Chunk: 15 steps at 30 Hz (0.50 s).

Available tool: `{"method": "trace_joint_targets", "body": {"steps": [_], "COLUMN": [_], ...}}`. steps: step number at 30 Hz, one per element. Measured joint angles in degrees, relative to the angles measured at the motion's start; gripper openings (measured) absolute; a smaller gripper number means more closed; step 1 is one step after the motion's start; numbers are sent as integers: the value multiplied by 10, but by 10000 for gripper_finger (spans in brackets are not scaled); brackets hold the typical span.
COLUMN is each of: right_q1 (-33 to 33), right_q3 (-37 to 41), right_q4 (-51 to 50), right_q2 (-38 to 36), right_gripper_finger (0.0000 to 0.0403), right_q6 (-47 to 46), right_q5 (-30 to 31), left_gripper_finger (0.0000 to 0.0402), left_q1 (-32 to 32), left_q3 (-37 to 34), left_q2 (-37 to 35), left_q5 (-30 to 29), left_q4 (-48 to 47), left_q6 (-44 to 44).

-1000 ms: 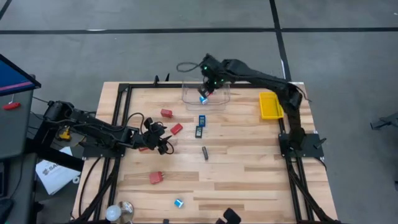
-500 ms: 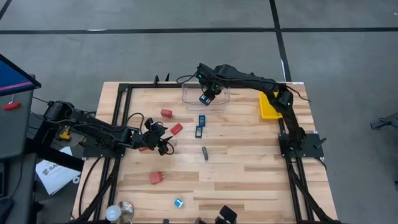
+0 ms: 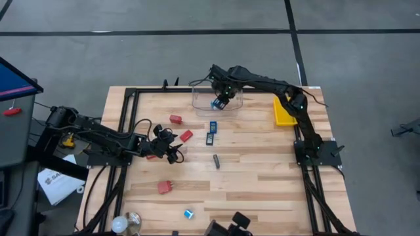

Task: Pick & Place Office items
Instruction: Put the white charger adapter into the transparent bin

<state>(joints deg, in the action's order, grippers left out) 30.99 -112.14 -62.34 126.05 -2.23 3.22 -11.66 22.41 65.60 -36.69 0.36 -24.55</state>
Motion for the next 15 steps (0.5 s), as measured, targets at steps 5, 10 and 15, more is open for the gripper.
{"method": "trace_joint_targets", "body": {"steps": [5,10,15], "right_q1": [8,25,35], "right_q3": [0,1,0], "right_q4": [-2,4,-6], "right_q2": [-1,10,30], "right_gripper_finger": [127,127,127], "right_q6": [14,14,14], "right_q5": [-30,-52,-81], "left_gripper_finger": [227,227,227], "left_q1": [0,0,0], "left_q3": [0,0,0], "left_q2": [0,0,0], "left_q5": [0,0,0], "left_q4": [1,1,2], "left_q6": [1,1,1]}}
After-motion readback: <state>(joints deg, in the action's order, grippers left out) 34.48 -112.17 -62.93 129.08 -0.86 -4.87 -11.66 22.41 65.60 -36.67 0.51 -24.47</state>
